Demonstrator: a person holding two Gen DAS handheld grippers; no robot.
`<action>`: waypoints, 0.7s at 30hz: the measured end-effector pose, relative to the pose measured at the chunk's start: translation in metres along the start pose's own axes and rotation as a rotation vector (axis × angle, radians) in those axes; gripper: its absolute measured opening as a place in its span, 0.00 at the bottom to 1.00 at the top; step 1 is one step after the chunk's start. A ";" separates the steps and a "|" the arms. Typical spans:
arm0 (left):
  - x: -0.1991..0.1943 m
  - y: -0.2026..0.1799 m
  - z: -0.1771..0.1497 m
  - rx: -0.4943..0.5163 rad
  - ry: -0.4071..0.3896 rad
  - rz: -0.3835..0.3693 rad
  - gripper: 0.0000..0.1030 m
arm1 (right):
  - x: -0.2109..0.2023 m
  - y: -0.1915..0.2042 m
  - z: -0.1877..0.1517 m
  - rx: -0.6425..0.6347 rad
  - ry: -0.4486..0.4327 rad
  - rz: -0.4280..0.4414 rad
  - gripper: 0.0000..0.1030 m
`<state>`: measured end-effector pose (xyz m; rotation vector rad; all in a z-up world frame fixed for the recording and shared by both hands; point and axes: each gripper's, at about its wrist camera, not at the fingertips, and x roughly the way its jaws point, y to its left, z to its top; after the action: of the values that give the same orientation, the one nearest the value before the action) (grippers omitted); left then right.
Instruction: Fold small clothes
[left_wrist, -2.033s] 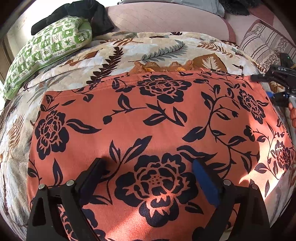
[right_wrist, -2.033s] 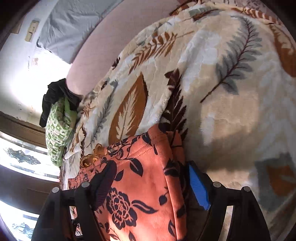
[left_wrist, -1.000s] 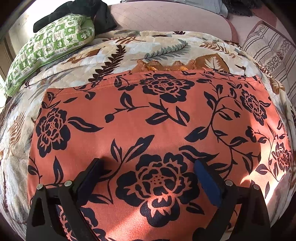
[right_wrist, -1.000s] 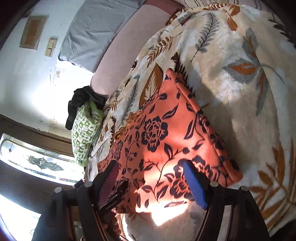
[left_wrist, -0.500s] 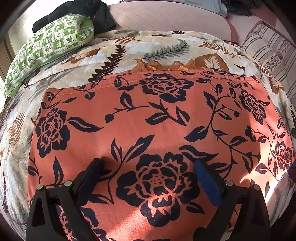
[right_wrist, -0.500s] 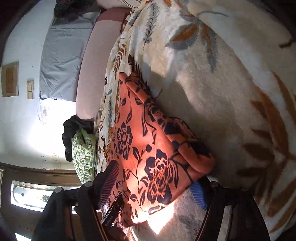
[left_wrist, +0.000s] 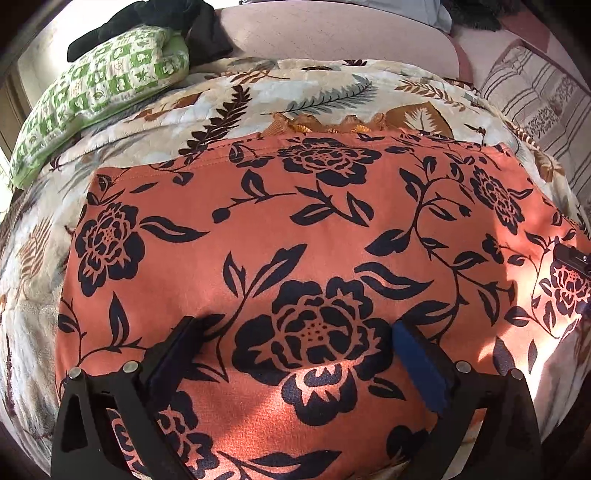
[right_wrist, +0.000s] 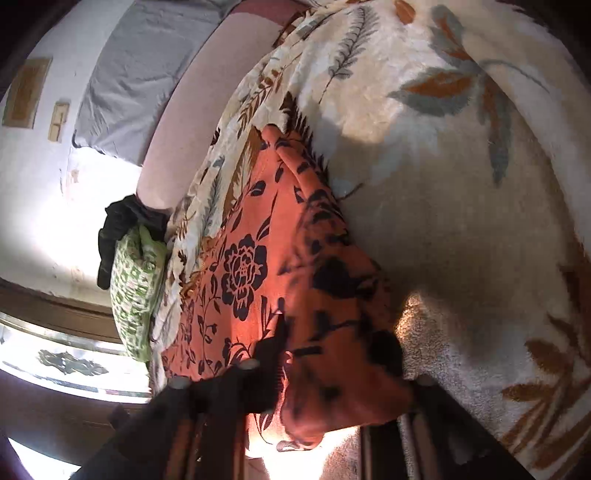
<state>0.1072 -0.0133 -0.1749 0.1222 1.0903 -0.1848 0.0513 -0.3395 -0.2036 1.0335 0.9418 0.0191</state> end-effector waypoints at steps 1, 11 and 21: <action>-0.008 0.006 0.000 -0.025 -0.018 -0.015 0.98 | -0.003 0.014 0.001 -0.045 -0.011 -0.015 0.10; -0.120 0.163 -0.047 -0.407 -0.238 0.005 0.98 | -0.009 0.251 -0.079 -0.628 -0.056 0.049 0.09; -0.138 0.272 -0.147 -0.673 -0.187 0.052 0.98 | 0.184 0.280 -0.263 -0.923 0.359 -0.157 0.27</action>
<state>-0.0257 0.2933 -0.1179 -0.4610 0.9121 0.2191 0.1015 0.0816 -0.1635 0.0950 1.1628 0.4780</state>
